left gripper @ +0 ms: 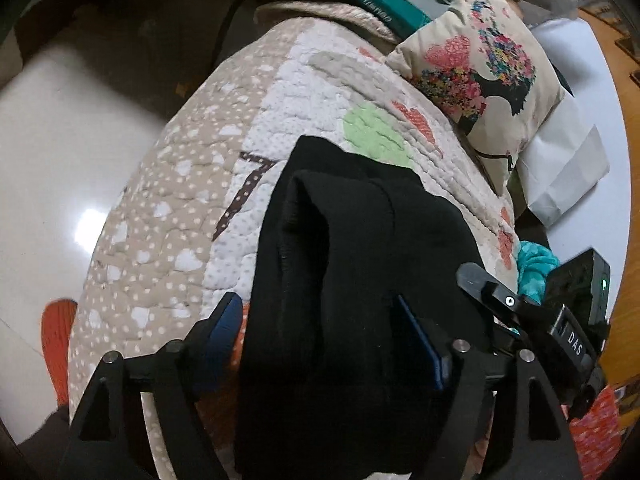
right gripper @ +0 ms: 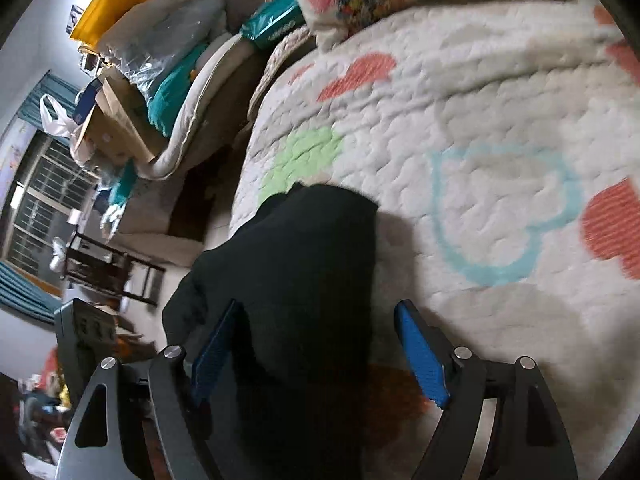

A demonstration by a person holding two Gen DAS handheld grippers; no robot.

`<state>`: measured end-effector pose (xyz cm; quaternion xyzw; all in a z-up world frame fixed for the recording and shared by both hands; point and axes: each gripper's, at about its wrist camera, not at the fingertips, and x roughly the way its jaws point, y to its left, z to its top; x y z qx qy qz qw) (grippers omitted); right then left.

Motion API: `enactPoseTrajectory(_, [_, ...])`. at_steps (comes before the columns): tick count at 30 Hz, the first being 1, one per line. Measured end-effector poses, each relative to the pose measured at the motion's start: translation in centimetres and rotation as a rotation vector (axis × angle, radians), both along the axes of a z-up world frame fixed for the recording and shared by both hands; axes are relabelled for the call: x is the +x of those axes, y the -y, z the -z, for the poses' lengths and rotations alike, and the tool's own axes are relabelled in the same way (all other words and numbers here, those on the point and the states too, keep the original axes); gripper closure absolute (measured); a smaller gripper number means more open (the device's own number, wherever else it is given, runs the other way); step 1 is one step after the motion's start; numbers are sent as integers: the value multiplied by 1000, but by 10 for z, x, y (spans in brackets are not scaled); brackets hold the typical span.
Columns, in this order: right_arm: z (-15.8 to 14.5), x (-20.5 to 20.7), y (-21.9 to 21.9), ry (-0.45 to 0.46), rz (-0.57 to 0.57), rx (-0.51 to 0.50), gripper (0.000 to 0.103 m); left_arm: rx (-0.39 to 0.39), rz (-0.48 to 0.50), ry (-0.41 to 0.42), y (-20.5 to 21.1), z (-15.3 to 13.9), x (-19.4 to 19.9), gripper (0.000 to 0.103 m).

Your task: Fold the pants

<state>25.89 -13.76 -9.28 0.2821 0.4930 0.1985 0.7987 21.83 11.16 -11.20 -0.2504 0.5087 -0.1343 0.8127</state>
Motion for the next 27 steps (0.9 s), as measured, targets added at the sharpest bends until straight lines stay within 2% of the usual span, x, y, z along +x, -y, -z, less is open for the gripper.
enactPoseTrajectory(2, [3,2,-8,5,-34,35,32,-1,18,12,5,-4,-2,50])
enactPoseTrajectory(3, [1,2,-9,10,-35,22,35,7,21,16,7,-7,-3,52])
enactPoseTrajectory(4, [-2,0,-10,23,-43,22,44,16,22,26,9,-11,-4,56])
enactPoseTrajectory(6, [-7,-1,-9,32,-53,23,54,23,18,26,13,-17,-3,58])
enactPoseTrajectory(8, [-16,-1,-6,55,-48,24,57,34,24,44,20,-26,-1,60])
enactPoseTrajectory(11, [-33,2,6,112,-24,-5,58,46,44,72,37,-39,10,60])
enactPoseTrajectory(15, [-46,13,34,146,40,-36,58,43,88,76,67,-44,39,60])
enactPoseTrajectory(18, [-43,20,57,136,96,-44,57,105,120,94,91,-43,57,58])
enactPoseTrajectory(21, [-29,27,78,90,162,-88,51,213,131,108,109,-36,69,55])
enactPoseTrajectory(22, [-24,28,84,73,188,-95,48,235,138,108,111,-33,72,50])
enactPoseTrajectory(25, [-21,23,100,61,242,-75,43,234,141,103,107,-34,71,48])
enactPoseTrajectory(27, [-30,19,105,84,262,-88,41,243,132,113,102,-41,64,47])
